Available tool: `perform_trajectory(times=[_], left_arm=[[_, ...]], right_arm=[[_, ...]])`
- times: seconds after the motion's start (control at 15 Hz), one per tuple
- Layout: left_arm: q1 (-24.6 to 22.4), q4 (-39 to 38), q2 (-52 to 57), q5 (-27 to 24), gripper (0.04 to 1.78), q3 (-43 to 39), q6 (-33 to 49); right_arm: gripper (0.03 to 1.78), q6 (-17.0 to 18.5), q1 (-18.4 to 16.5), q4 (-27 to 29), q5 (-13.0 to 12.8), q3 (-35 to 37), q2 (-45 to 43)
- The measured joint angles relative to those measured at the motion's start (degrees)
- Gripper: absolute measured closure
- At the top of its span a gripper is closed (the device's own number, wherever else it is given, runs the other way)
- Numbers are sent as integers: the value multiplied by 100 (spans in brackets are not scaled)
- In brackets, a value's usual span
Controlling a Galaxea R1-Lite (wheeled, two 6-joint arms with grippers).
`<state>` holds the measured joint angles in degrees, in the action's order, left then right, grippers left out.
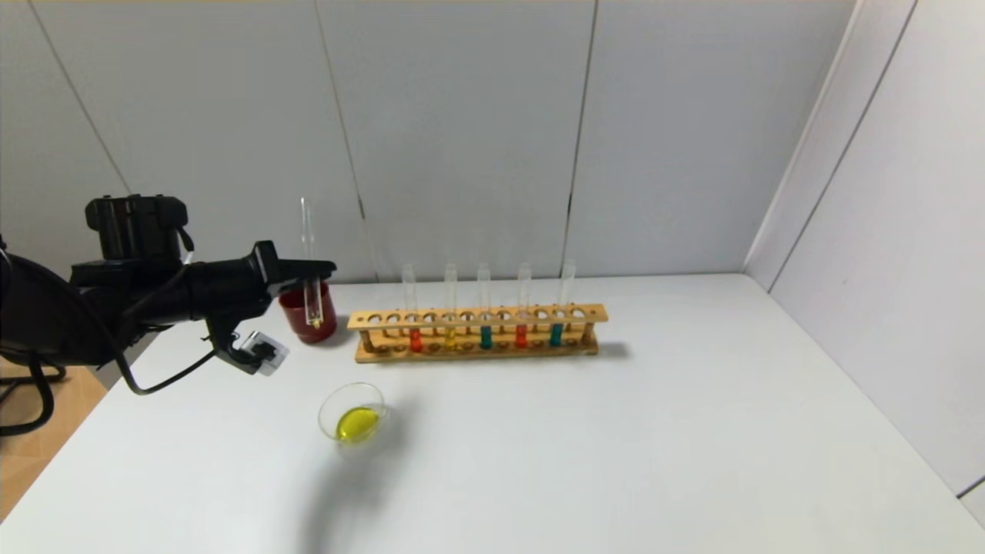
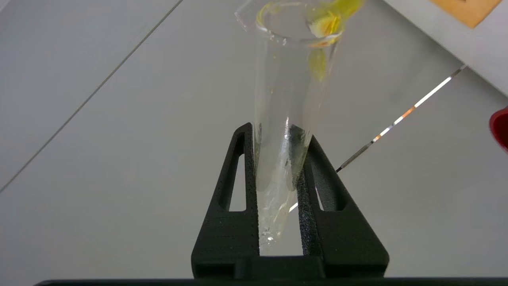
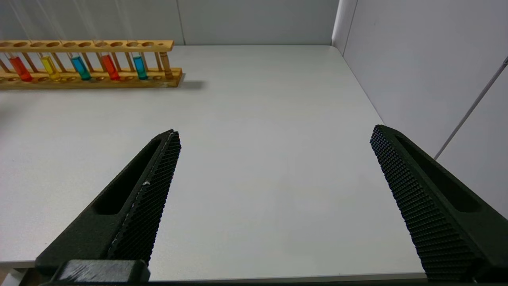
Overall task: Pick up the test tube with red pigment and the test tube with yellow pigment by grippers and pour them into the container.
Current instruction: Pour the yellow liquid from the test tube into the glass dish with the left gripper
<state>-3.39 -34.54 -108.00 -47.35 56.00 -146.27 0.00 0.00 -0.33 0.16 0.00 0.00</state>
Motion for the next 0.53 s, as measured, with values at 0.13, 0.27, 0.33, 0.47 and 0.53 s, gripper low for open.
perform_trajectory(times=[0.13, 0.27, 0.33, 0.47, 0.53], left_arm=[[22, 2, 45, -4, 149, 33, -63], [26, 0, 91, 0, 149, 48, -122], [34, 0, 116, -2, 149, 57, -144], [45, -5, 155, -4, 149, 78, -144], [44, 0, 171, 11, 149, 78, -113]], right_arm=[[6, 0, 0, 2, 0, 0, 0], [6, 0, 0, 0, 0, 0, 0], [6, 0, 0, 2, -2, 0, 0], [6, 0, 0, 0, 0, 0, 0], [6, 0, 0, 2, 0, 0, 0]])
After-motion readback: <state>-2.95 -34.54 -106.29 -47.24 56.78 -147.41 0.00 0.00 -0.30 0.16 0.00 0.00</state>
